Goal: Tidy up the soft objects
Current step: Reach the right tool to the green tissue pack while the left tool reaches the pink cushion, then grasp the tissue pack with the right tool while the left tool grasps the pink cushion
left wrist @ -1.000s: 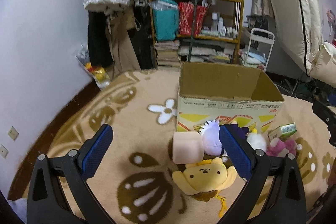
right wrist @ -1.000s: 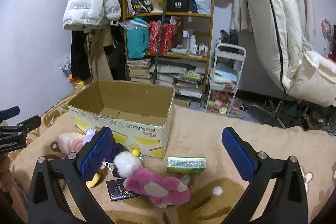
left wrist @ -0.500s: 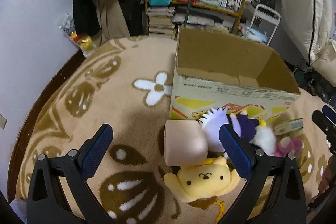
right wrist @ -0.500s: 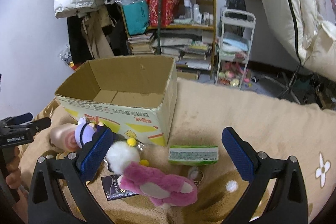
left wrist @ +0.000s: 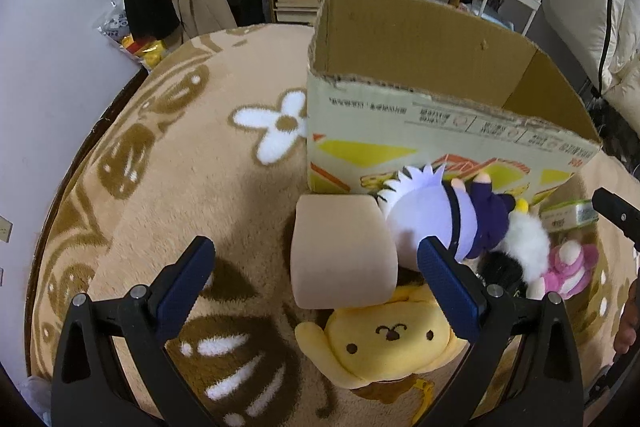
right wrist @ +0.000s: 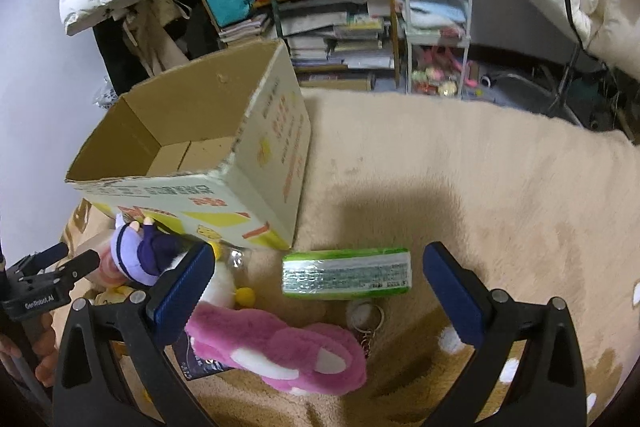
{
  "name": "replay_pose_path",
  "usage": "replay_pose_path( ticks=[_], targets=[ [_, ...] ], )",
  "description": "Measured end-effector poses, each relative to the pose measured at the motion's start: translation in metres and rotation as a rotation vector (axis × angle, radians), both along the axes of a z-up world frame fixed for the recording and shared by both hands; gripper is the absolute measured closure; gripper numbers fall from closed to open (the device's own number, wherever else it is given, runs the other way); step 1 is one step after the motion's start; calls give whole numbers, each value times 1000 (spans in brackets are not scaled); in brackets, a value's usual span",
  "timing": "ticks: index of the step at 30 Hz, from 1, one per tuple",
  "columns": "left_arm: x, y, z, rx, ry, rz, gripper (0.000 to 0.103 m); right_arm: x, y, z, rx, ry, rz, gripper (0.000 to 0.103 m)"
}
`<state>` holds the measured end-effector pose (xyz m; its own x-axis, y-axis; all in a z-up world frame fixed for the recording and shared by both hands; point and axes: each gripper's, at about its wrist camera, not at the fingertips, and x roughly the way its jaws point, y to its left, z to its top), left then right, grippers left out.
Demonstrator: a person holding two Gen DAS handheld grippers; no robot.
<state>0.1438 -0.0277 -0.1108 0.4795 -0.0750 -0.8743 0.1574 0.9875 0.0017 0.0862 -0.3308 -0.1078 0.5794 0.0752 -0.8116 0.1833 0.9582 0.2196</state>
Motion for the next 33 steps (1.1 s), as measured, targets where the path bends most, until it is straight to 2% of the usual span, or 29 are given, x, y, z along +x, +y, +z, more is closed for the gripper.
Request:
replay_pose_path(
  ticks=[10,14,16,19,23,25,33],
  targets=[
    [3,3,-13,0,47,18,3,12,-1,-28,-5,90,9,0],
    [3,4,-12,-7,36,20,4,14,-5,-32,13,106,0,9],
    [1,2,-11,5,18,13,10,13,-6,-33,12,104,-3,12],
    [1,0,-12,3,19,1,24,12,-6,-32,-3,107,-7,23],
    [0,2,-11,-47,22,-3,47,12,-6,-33,-10,107,-6,23],
    [-2,1,-11,-60,22,-9,55,11,-7,-32,-18,101,-3,24],
    [-10,0,-6,-52,-4,-8,65,4,0,-15,-41,40,4,24]
  ],
)
